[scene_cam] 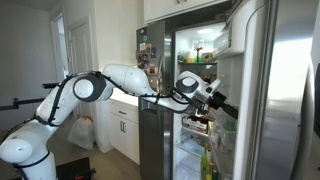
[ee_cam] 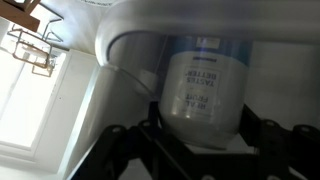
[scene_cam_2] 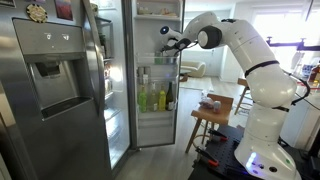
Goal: Pick the can on the right and move it to the left on the fridge door
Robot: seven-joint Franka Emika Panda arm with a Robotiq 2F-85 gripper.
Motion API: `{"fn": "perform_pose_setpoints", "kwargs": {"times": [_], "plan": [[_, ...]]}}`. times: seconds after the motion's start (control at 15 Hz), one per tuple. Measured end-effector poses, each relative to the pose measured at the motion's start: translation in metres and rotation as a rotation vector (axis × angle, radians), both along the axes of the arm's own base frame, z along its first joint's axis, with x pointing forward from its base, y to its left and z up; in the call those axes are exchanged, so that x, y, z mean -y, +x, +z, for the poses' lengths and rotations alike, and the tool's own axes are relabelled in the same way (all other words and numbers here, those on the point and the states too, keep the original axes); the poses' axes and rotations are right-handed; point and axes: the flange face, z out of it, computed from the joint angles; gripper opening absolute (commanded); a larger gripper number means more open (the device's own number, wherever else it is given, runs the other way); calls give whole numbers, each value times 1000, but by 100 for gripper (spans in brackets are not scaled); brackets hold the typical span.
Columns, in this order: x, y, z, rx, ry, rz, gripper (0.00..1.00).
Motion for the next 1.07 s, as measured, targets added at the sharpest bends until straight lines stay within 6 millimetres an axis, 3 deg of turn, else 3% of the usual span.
{"fn": "perform_pose_setpoints", "kwargs": {"times": [0.53,1.07], "plan": [[-4,3,3,9,-2,7,49],[-15,9,36,62,-33,27,49]]}}
